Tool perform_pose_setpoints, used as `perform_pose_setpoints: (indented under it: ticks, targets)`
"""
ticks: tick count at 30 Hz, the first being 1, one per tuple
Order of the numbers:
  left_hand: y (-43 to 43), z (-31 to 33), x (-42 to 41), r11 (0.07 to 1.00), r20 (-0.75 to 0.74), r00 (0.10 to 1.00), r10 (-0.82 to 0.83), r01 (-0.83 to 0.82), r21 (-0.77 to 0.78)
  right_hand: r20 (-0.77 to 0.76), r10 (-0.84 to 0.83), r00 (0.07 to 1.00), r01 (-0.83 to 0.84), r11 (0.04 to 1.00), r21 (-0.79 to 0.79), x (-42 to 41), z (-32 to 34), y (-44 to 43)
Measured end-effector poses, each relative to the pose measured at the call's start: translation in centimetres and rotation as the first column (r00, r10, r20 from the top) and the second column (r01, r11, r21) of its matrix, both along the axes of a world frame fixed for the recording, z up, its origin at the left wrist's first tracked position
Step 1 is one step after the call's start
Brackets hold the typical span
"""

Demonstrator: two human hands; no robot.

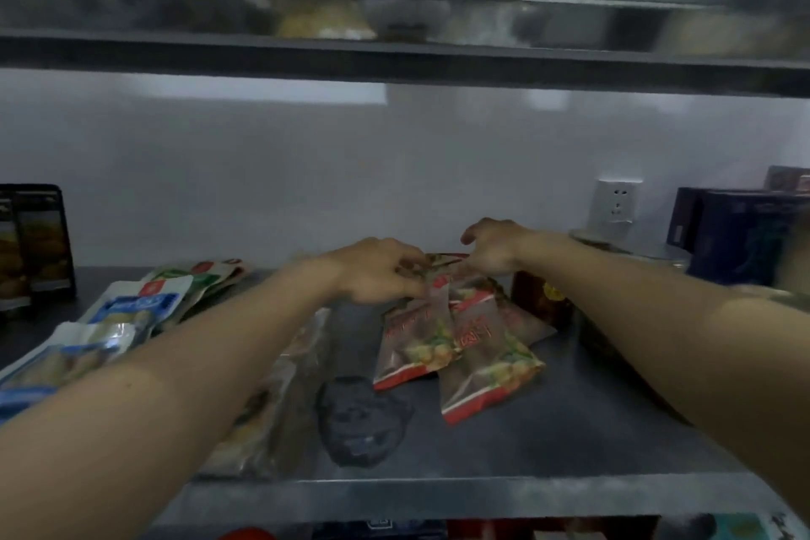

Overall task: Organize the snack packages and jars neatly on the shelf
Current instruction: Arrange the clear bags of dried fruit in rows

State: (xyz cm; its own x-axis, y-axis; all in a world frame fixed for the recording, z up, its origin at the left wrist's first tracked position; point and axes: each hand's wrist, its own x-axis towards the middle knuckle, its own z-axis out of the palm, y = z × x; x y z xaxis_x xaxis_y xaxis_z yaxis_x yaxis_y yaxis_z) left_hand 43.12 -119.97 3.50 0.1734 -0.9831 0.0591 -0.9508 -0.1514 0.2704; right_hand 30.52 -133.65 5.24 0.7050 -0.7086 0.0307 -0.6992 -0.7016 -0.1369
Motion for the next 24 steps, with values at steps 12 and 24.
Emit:
perform_pose_setpoints:
  ticks: [12,24]
  targets:
    - [0.1,-2.2,-0.4,0.941,-0.196,0.973,-0.120,0.174,0.291,0.131,-0.027,0.991,0.001,0.982,0.188,1.0,-2.3,-1.2]
    - [-0.3,-3.5,2.4,0.965,0.027,0.998,-0.061,0.052,0.256,0.128,-0.069,0.989,0.032,0.961,0.276,-0.7,-2.2,-0.2]
